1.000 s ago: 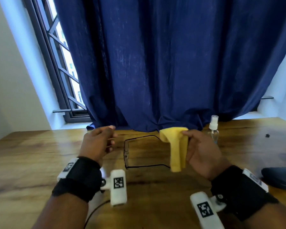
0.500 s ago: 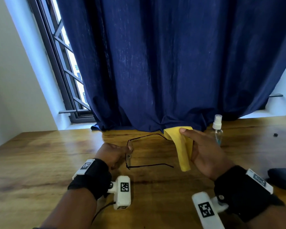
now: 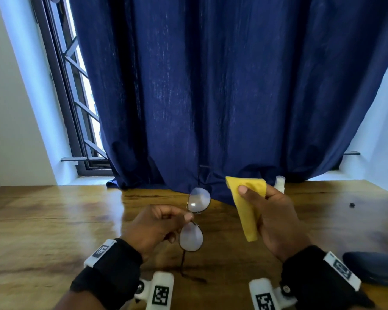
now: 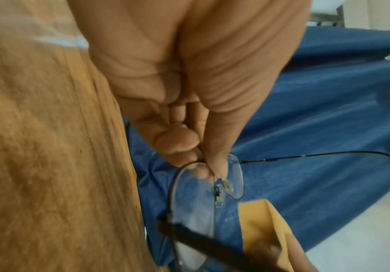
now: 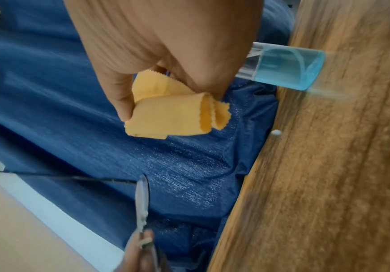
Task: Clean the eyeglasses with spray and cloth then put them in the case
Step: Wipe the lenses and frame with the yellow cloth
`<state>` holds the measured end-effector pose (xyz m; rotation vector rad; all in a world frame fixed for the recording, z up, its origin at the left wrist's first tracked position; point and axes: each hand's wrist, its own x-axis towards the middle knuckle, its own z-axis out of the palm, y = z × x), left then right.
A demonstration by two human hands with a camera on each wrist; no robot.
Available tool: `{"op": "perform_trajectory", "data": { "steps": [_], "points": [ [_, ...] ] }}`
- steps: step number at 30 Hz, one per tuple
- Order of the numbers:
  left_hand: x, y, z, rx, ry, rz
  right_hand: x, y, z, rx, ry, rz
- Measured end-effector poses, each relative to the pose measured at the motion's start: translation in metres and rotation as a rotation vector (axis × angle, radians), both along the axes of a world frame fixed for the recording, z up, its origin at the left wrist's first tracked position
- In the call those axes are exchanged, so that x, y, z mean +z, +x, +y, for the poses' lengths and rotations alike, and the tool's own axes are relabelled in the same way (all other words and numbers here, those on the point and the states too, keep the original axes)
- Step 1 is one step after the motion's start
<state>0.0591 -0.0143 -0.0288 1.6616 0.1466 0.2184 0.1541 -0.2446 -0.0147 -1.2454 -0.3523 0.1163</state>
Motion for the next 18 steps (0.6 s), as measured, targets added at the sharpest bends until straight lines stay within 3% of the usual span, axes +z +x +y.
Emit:
{"op": "perform_trajectory", "data": {
  "steps": [7,18],
  "points": [
    [-0.0034,0.0034,-0.0121,-0.024,0.005,-0.048,-0.0098,-0.0027,0.0047,-0.166,-0.132,-0.206],
    [-0.0010,0.0034,-0.0144,-0.038,-0.081,0.003,-0.0114,-0.0027,0.0044,-0.108,-0.159,-0.219]
  ]
}}
